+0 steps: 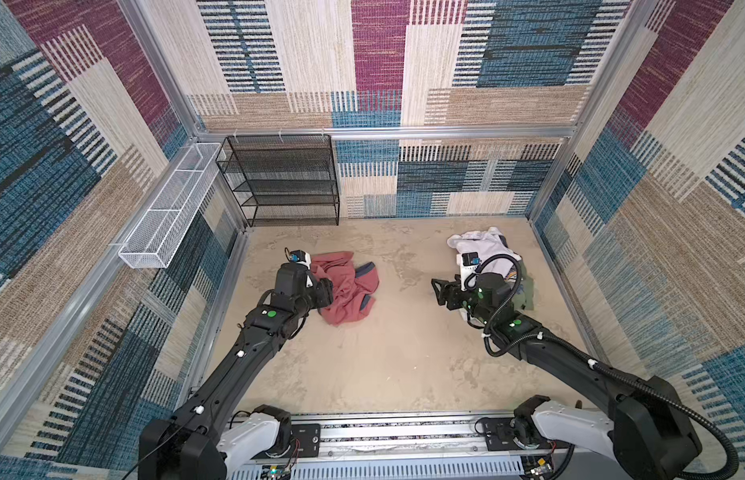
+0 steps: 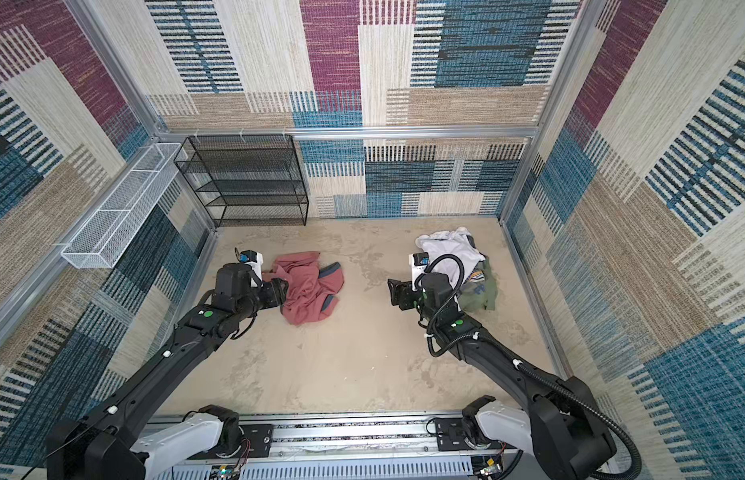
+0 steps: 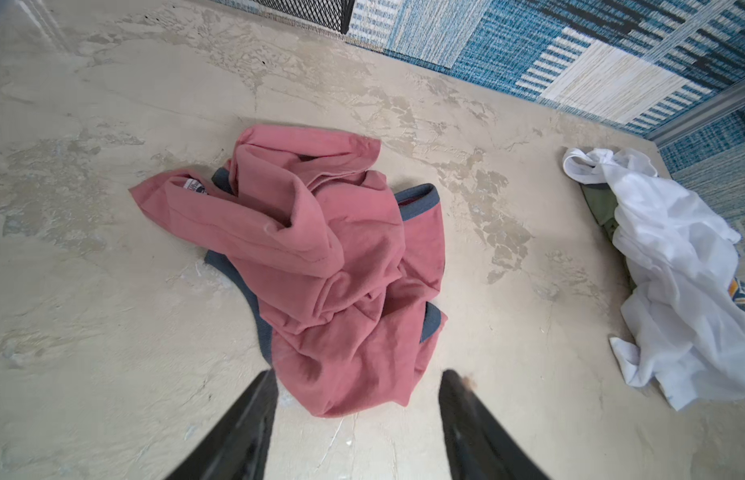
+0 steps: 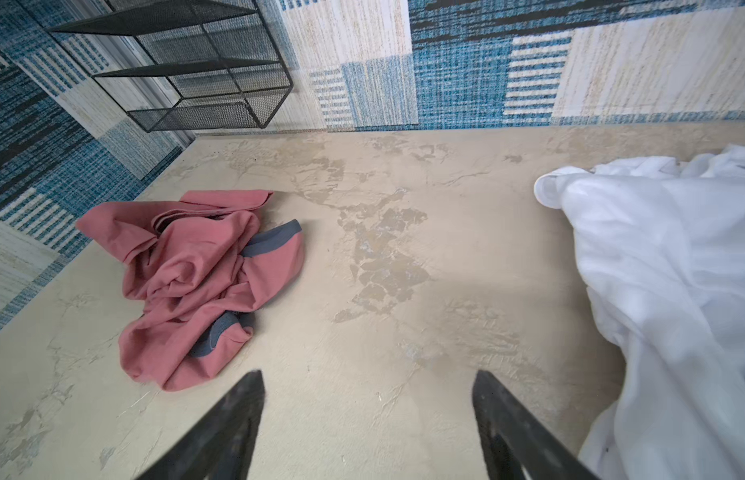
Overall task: Pick out a specific cloth from the pile
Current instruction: 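Withdraw the right gripper toward the white cloth while the left gripper approaches the pink cloth, then lower the left gripper onto the pink cloth and close on it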
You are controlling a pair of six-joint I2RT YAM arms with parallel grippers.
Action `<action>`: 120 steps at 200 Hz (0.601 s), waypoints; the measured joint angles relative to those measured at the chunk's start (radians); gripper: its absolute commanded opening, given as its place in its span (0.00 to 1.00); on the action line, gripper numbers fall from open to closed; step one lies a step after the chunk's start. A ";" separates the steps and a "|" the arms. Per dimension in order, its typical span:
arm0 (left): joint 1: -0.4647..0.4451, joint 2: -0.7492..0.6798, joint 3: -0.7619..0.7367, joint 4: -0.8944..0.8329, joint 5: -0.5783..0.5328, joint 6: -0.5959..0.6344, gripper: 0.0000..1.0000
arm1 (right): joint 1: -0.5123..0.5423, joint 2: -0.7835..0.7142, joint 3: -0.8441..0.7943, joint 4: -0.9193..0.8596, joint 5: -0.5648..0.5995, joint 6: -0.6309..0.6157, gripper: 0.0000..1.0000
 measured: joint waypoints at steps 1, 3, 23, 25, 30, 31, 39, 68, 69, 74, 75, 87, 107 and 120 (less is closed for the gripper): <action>-0.002 0.002 0.000 0.001 0.000 0.000 0.64 | -0.002 -0.001 -0.001 0.000 0.000 0.000 0.81; -0.005 0.008 0.000 0.002 0.002 0.000 0.64 | -0.003 -0.003 -0.002 0.000 0.000 0.000 0.81; -0.029 0.053 -0.001 0.008 0.007 0.000 0.64 | -0.021 -0.013 -0.013 0.000 -0.012 0.012 0.81; -0.031 0.056 -0.002 0.009 0.008 0.000 0.64 | -0.023 -0.014 -0.014 0.000 -0.014 0.012 0.81; -0.034 0.065 -0.003 0.011 0.010 0.000 0.64 | -0.026 -0.015 -0.015 0.001 -0.015 0.013 0.81; -0.037 0.069 -0.004 0.011 0.011 0.000 0.63 | -0.027 -0.016 -0.017 0.002 -0.016 0.015 0.81; -0.045 0.087 -0.008 0.013 0.018 -0.003 0.63 | -0.031 -0.018 -0.020 0.002 -0.023 0.022 0.81; -0.072 0.150 -0.024 0.010 0.026 -0.007 0.60 | -0.039 -0.020 -0.027 0.002 -0.042 0.036 0.81; -0.074 0.154 -0.025 0.010 0.026 -0.007 0.60 | -0.039 -0.020 -0.027 0.002 -0.042 0.037 0.81; -0.079 0.161 -0.027 0.010 0.025 -0.008 0.60 | -0.040 -0.020 -0.027 0.002 -0.047 0.037 0.81; -0.081 0.162 -0.027 0.010 0.024 -0.008 0.60 | -0.040 -0.021 -0.027 0.002 -0.047 0.037 0.81; -0.108 0.176 -0.028 0.009 0.020 -0.011 0.60 | -0.041 -0.022 -0.027 0.001 -0.050 0.037 0.81; -0.164 0.193 -0.029 0.011 0.009 -0.013 0.60 | -0.043 -0.030 -0.027 -0.001 -0.057 0.040 0.81; -0.194 0.215 -0.026 0.010 -0.001 -0.013 0.60 | -0.043 -0.036 -0.027 -0.002 -0.063 0.041 0.81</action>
